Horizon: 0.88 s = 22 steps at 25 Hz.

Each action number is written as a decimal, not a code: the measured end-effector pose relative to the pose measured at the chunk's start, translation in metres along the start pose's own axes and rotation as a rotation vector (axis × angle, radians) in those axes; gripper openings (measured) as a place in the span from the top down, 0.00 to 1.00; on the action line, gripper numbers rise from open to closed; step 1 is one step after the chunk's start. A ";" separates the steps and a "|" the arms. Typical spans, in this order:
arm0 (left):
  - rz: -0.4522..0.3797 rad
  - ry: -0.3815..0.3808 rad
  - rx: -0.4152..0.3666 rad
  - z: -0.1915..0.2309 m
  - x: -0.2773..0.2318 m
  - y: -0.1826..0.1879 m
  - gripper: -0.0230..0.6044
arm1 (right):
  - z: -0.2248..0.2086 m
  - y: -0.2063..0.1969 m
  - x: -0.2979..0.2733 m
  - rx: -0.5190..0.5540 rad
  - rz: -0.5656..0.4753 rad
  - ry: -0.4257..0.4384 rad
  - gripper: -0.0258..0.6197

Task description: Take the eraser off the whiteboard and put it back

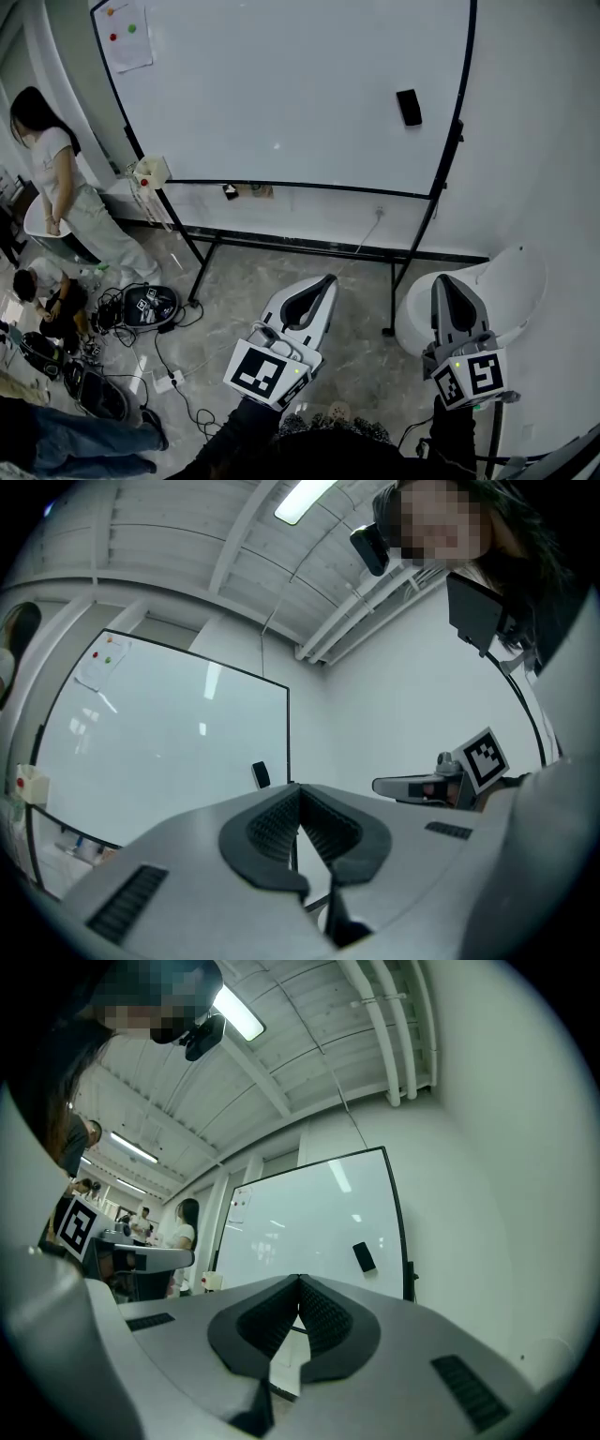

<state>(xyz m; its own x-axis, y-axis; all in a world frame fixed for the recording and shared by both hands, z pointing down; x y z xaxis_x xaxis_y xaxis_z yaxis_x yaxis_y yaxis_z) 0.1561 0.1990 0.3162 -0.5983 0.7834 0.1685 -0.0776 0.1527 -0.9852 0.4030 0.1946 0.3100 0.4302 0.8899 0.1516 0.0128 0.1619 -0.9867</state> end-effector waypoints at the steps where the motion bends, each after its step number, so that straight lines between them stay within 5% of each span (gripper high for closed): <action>1: 0.001 0.000 0.001 0.001 -0.007 -0.001 0.95 | -0.005 -0.002 -0.005 -0.001 0.002 0.004 0.95; 22: 0.006 0.016 -0.009 0.044 -0.112 -0.020 0.95 | -0.065 -0.021 -0.100 0.020 0.007 0.069 0.95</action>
<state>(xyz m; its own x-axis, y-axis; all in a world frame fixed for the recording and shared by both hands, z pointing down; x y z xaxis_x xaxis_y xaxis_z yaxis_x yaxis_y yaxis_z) 0.1893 0.0813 0.3158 -0.5857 0.7939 0.1634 -0.0672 0.1533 -0.9859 0.4186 0.0747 0.3114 0.4913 0.8598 0.1392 -0.0088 0.1647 -0.9863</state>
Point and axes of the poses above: the fingertips, and each gripper's own axes: x backward along the fingers, z to its left, y out of its top, the point moved 8 cm from there along x, backward along the fingers, and after that the axes turned 1 degree about -y, right-handed, at the moved point
